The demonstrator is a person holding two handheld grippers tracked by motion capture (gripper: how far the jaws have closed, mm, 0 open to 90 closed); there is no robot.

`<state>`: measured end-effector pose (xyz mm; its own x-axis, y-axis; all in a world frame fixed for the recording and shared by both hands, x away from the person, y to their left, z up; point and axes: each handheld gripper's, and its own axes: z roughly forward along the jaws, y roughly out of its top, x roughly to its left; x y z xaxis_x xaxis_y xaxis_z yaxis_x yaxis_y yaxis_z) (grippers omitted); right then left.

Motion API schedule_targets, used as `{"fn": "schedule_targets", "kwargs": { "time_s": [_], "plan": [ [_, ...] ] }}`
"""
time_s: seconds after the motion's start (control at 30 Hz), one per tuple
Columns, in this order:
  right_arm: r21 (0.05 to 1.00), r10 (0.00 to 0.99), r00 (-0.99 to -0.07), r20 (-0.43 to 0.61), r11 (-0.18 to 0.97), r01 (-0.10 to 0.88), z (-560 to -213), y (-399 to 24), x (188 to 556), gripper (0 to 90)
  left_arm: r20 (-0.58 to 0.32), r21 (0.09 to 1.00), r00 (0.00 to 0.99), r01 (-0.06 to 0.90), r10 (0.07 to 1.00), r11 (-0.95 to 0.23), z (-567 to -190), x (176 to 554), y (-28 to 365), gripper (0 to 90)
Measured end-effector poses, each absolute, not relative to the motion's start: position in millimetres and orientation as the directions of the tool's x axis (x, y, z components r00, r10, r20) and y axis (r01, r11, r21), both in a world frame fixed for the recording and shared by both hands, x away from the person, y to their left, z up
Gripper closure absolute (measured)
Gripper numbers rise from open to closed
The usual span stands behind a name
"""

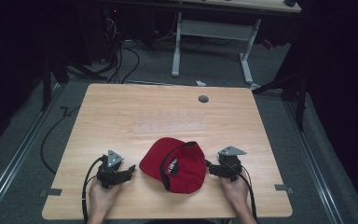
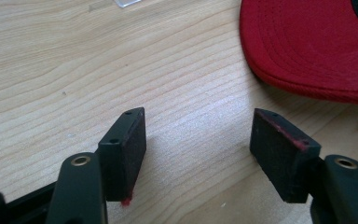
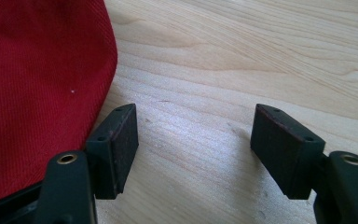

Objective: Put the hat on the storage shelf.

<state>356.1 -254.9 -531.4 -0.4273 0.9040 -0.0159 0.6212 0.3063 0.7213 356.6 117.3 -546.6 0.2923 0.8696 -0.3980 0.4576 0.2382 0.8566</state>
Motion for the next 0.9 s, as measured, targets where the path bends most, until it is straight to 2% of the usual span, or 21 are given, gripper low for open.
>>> {"fn": "schedule_targets", "kwargs": {
  "time_s": [0.67, 0.87, 0.9],
  "plan": [
    [0.722, 0.910, -0.415, -0.017, 0.298, 0.624, -531.5, -253.6, 356.2, 32.4, -0.398, 0.855, 0.294, 0.463, 0.869, 0.235, -546.7, 356.3, 115.4, 31.9],
    [0.726, 0.913, -0.407, 0.003, 0.278, 0.629, -531.2, -256.0, 356.9, 33.4, -0.397, 0.854, 0.296, 0.465, 0.869, 0.232, -546.8, 356.1, 115.1, 30.8],
    [0.724, 0.917, -0.400, 0.005, 0.273, 0.634, -530.7, -257.1, 357.0, 36.4, -0.397, 0.854, 0.296, 0.465, 0.868, 0.232, -546.8, 356.1, 115.1, 30.8]
  ]
}}
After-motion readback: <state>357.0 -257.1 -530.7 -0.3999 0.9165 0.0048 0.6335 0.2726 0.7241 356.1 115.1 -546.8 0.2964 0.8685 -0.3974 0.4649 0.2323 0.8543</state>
